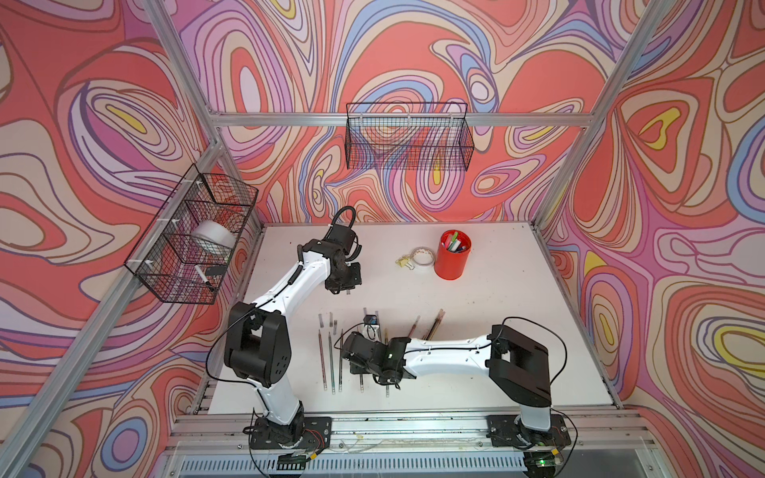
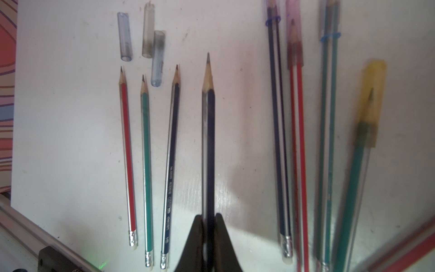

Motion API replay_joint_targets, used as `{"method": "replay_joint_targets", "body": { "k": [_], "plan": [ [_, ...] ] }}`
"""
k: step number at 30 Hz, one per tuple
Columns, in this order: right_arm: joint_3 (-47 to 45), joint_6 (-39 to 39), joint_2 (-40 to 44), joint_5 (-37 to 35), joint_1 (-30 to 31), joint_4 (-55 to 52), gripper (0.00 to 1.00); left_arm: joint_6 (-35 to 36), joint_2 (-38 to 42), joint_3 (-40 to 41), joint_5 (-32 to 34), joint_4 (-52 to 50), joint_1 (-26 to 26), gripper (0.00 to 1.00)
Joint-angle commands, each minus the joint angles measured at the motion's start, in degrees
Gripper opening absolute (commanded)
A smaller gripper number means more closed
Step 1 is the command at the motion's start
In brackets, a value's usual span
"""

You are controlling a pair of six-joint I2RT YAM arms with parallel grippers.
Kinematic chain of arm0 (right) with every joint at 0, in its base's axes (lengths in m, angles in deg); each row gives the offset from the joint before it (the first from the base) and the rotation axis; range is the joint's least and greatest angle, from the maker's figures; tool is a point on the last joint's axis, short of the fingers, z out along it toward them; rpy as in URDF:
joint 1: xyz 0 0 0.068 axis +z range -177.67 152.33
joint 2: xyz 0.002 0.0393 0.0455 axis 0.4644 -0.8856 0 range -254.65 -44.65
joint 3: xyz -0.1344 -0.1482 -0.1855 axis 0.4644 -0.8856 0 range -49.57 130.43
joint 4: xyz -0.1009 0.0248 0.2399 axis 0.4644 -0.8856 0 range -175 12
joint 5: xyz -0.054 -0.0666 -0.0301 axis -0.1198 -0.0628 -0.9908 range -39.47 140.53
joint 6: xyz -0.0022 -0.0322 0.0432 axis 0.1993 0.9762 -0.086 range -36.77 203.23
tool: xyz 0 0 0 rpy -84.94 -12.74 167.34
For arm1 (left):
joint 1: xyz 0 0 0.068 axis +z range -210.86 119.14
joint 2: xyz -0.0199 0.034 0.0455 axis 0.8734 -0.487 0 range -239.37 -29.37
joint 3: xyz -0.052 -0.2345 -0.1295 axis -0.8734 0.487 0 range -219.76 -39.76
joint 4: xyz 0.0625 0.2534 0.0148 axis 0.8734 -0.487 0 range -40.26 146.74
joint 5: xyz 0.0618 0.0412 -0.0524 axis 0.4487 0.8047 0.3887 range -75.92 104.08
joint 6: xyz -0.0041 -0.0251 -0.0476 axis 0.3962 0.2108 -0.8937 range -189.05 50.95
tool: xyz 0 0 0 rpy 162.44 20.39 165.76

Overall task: Remove the protective cover of the pencils
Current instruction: Place the pencil at the center of the board.

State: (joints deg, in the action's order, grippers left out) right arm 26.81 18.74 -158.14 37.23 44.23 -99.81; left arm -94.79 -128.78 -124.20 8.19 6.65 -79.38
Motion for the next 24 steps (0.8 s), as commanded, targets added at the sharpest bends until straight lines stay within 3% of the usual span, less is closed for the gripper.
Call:
{"method": "replay_joint_targets", "body": {
  "k": [1,11,24],
  "plan": [
    [2.2,-1.6,-2.5,3.1,-0.7,-1.4,0.0,-0.7,-0.7,-0.4,1.0,-2.8,0.6,0.0],
    [8.4,-2.1,-9.1,6.7,-1.1,-5.0,0.05,-0.9,-5.2,-2.0,0.5,-5.3,0.6,0.0],
    [9.5,-2.8,-10.3,6.3,-1.3,-8.3,0.19,-0.8,-10.6,-3.7,0.0,-9.0,0.7,0.0]
  ]
}}
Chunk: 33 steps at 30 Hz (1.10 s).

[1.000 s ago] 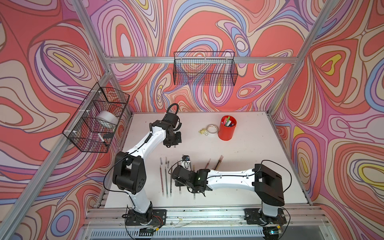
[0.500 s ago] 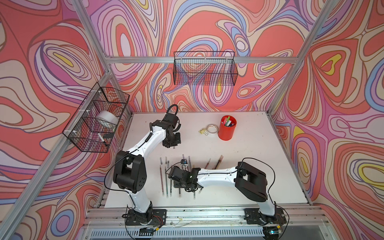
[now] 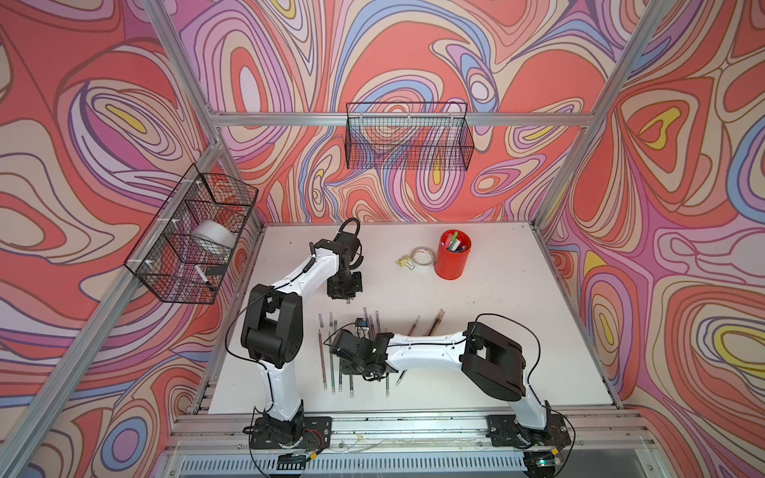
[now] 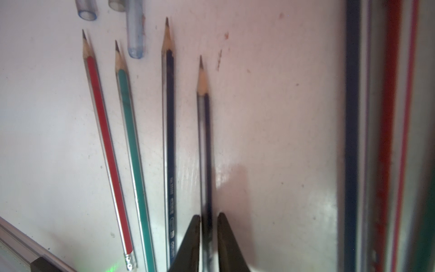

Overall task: Remove the protective cover of the pencils
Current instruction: Place the pencil at the center of the board.

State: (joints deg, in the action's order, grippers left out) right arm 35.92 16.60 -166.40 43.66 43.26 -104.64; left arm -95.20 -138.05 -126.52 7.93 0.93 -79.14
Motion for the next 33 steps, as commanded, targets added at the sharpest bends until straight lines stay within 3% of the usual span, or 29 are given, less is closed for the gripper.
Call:
{"method": "replay_joint_targets", "body": {
  "k": [1,10,20,29,33],
  "plan": [
    [0.4,-0.7,-2.2,0.0,-0.3,-3.7,0.19,-0.4,-1.4,-1.3,0.2,-3.2,0.4,0.0],
    [0.4,0.0,-1.6,-0.4,-0.5,-3.9,0.18,-0.3,-3.5,-1.6,0.1,-4.2,0.4,0.0],
    [5.0,7.3,5.3,-5.9,-0.5,-3.6,0.27,-0.7,-5.1,-1.1,1.1,-4.0,0.4,0.0],
    [-11.6,-0.9,18.3,-13.8,-0.6,-0.4,0.3,-0.8,-7.7,-1.6,0.1,-4.2,0.4,0.0],
    [-15.7,-3.7,21.4,-16.2,-0.8,-0.3,0.33,-0.8,-7.8,-1.8,0.7,-4.4,0.4,0.06]
  ]
}}
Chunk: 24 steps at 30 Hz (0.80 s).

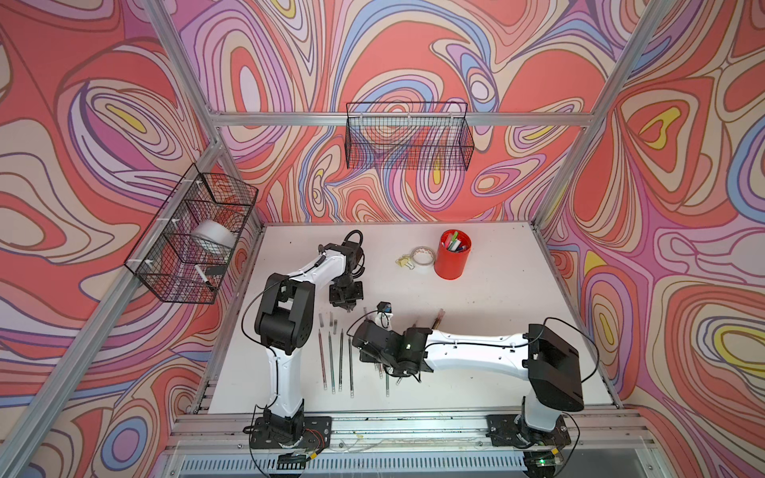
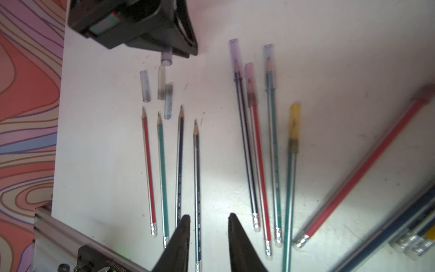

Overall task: Remove the protective cover of the pencils
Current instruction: Place the pencil at the center of the board, then place the protective sleeve at the center of the board.

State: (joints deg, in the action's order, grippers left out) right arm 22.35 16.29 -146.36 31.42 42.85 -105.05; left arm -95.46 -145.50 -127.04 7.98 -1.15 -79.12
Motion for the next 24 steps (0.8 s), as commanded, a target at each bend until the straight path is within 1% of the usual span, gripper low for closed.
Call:
{"method": "replay_joint_targets", "body": {
  "k": [1,3,6,11,15,16,18,22,24],
  "plan": [
    [-2.8,-4.0,1.5,-4.1,-0.3,0.2,0.35,-0.5,-0.5,-1.3,0.6,-2.3,0.4,0.08],
    [-3.5,-5.2,1.3,-4.4,-0.4,0.3,0.38,-0.4,-0.9,-1.3,0.4,-2.5,0.4,0.12],
    [-3.8,-4.7,1.0,-4.4,-0.4,1.8,0.4,-0.5,-1.8,-1.4,0.4,-2.7,0.4,0.17],
    [-3.3,-2.2,0.5,-2.9,-0.5,5.1,0.4,-0.5,-2.3,-1.8,1.3,-3.3,0.4,0.27],
    [-2.5,-1.8,-1.6,-1.9,-0.7,5.0,0.38,-0.4,-2.6,-1.8,1.1,-3.4,0.4,0.28],
    [-2.3,-1.7,-1.9,-1.7,-0.7,4.6,0.36,-0.3,-2.6,-1.7,1.0,-3.3,0.4,0.28],
    [-1.3,-2.1,-2.4,-1.8,-0.8,2.8,0.34,-0.4,-2.6,-1.8,1.1,-3.2,0.4,0.28],
    [1.3,-2.0,-4.5,-1.4,-0.8,-1.1,0.34,-0.3,-2.6,-2.0,1.0,-3.3,0.4,0.28],
    [2.6,-1.3,-5.9,-0.8,-0.8,-1.9,0.32,-0.3,-2.5,-2.1,1.3,-3.3,0.4,0.28]
  ]
}}
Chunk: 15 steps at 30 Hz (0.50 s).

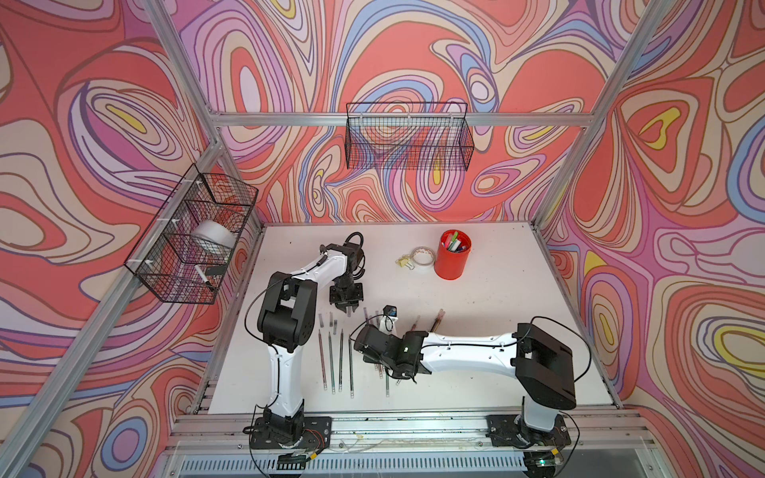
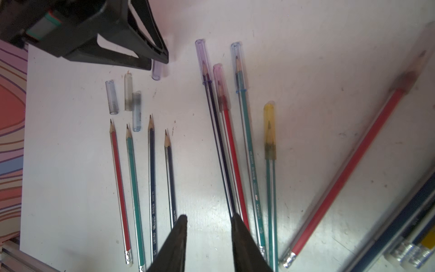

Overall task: Remove the protective cover of the pencils
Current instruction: Place the protective sleeve at the center of the board.

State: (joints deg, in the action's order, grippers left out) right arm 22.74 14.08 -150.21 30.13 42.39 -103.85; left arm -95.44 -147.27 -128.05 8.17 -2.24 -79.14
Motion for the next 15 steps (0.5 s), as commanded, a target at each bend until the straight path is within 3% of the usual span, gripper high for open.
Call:
{"method": "replay_joint_targets", "body": {
  "k": [1,15],
  "plan": [
    [2.8,1.3,-2.6,0.9,-0.3,-3.3,0.32,-0.3,-0.8,-1.1,1.1,-2.2,0.4,0.28],
    [7.2,3.0,-8.5,4.3,-3.2,-6.4,0.27,-0.2,-0.7,-1.2,-0.1,-2.0,0.4,0.25]
  ]
}}
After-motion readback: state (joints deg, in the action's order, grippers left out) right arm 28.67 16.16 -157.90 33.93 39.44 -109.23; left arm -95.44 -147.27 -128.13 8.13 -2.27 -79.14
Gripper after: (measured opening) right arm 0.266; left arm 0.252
